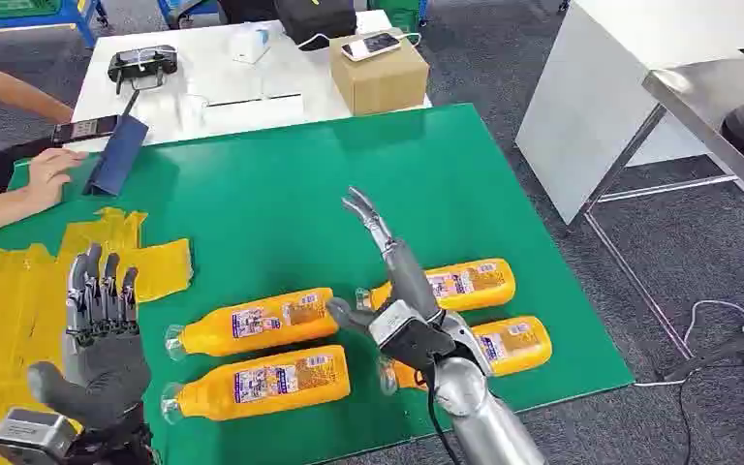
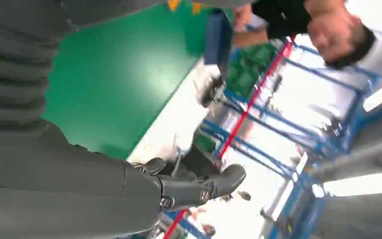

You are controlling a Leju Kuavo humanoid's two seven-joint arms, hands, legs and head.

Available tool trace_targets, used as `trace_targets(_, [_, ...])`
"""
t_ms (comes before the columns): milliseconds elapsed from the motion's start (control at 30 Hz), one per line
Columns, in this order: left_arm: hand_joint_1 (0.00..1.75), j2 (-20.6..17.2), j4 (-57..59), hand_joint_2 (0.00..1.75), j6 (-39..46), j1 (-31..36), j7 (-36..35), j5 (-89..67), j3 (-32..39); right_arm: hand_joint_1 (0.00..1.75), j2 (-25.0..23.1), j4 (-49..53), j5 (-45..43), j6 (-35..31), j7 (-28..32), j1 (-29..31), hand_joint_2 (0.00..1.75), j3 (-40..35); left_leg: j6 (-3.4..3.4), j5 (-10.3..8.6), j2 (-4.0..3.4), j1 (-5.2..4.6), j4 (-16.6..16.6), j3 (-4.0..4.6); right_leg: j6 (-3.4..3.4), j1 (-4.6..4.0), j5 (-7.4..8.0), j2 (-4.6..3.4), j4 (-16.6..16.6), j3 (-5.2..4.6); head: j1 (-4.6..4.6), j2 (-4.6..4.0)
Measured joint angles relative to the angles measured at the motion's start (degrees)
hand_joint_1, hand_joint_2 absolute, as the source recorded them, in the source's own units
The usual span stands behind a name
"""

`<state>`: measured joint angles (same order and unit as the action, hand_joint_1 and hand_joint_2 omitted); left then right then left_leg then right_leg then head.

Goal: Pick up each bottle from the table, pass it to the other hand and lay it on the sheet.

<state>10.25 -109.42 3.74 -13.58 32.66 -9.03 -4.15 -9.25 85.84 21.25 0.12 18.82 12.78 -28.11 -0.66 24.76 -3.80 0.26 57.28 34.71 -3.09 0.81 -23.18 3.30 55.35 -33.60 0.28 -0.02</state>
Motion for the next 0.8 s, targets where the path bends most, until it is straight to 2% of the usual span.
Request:
trace_targets(167, [0.00, 0.00, 1.20, 0.00, -0.11, 0.91, -0.29, 0.39, 0.17, 0.00, 1.18, -6.27, 4.28, 5.86, -4.09, 4.54, 1.75, -5.13, 0.00, 0.00, -0.01, 0.00, 0.00, 0.00, 0.00, 0.00, 0.01, 0.00, 0.00, 0.02, 0.02, 0.00])
trace_targets(333, [0.00, 0.09, 1.86, 0.00, -1.20, 0.78, -0.09, 1.05, 1.40, 0.00, 1.73, -13.30, 6.23, 8.07, -7.70, 9.99, 1.75, -13.71, 0.00, -0.01, -0.01, 0.01, 0.00, 0.00, 0.00, -0.01, 0.00, -0.01, 0.01, 0.00, -0.02, 0.00])
trace_targets(467, [0.00, 0.39, 1.90, 0.00, -1.40, 0.75, -0.07, 1.18, 2.29, 0.00, 1.68, -17.24, 6.03, 8.18, -8.55, 11.93, 1.75, -19.10, 0.00, -0.01, 0.04, 0.01, 0.00, 0.01, 0.00, 0.00, 0.00, 0.02, 0.01, 0.00, 0.02, 0.00])
trace_targets(800, [0.00, 0.52, 2.30, 0.00, -1.60, 0.75, -0.07, 1.18, 2.99, 0.00, 1.73, -20.66, 5.73, 8.20, -8.86, 13.98, 1.75, -22.54, 0.00, 0.00, 0.02, 0.00, 0.00, 0.01, 0.00, 0.00, 0.00, 0.01, 0.01, 0.00, 0.02, 0.00])
